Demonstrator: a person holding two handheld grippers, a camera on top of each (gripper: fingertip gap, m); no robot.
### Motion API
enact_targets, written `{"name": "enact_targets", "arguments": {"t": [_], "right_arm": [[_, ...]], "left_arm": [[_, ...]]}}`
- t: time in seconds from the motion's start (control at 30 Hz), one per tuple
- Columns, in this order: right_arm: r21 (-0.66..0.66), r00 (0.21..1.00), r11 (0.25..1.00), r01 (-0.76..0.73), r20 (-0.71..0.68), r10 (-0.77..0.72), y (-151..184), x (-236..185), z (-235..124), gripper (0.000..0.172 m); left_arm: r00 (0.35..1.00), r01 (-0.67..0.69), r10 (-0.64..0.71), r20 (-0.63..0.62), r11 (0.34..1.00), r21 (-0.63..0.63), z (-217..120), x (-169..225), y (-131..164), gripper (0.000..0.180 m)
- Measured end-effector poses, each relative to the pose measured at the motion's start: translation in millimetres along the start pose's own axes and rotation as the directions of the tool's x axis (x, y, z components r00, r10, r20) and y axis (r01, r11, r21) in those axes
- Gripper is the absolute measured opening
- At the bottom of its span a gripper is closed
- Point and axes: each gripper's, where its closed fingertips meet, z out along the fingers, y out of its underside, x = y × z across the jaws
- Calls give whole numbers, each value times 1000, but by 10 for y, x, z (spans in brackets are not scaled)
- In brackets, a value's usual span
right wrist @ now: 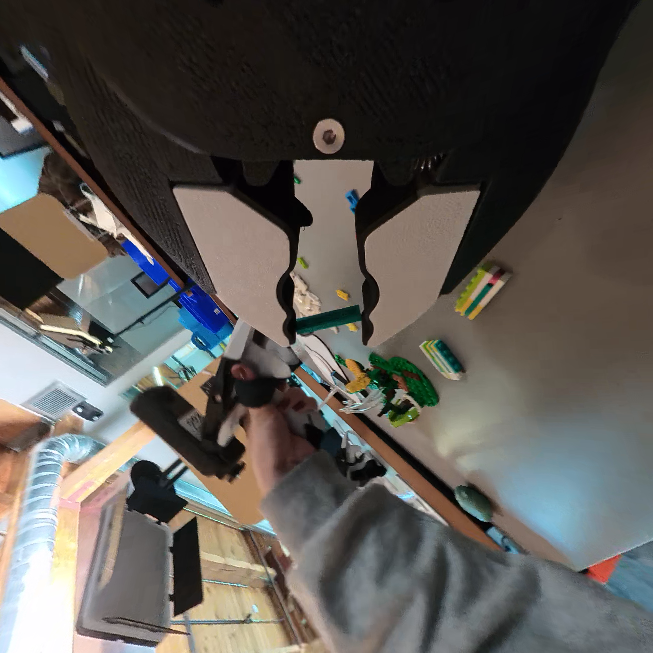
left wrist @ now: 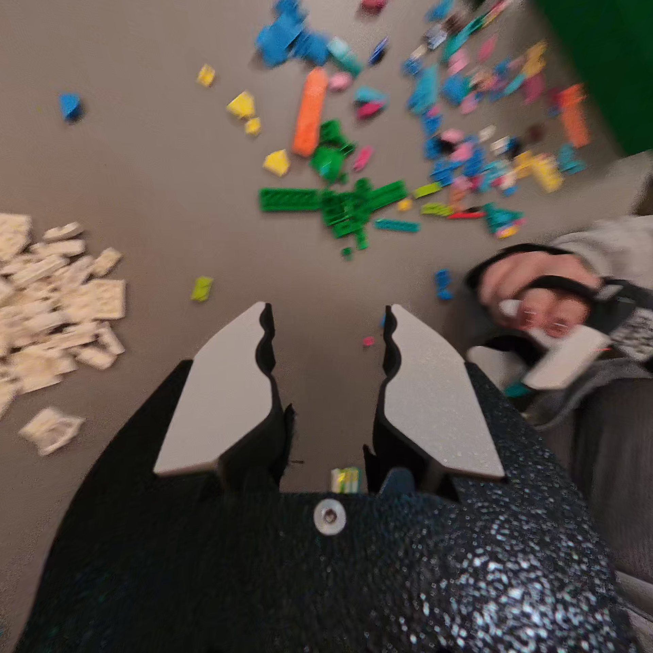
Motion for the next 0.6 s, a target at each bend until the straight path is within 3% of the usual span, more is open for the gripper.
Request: {"name": "enact_targets", "arguments": {"t": [0.1, 0.17, 0.33, 0.5, 0.6], "right_arm": [[-6, 998, 998, -61, -27, 61, 42, 102, -11, 34], [-7, 995, 996, -89, -33, 89, 61, 130, -11, 34], [25, 994, 994, -108, -13, 108, 9, 107, -26, 34], [102, 984, 980, -171, 65, 165, -130, 29, -72, 34], [134, 971, 965, -224, 113, 210, -185, 2, -105, 34]], "left_arm": [[977, 19, 20, -212, 984, 179, -155, 567, 16, 56], [953, 12, 51, -298, 979, 206, -221, 836, 186, 56], [956, -92, 155, -250, 965, 245, -142, 1085, 614, 57], [919, -12, 135, -370, 949, 314, -43, 1277, 736, 55], [856, 66, 110, -505, 946, 318, 12, 1410, 769, 51]]}}
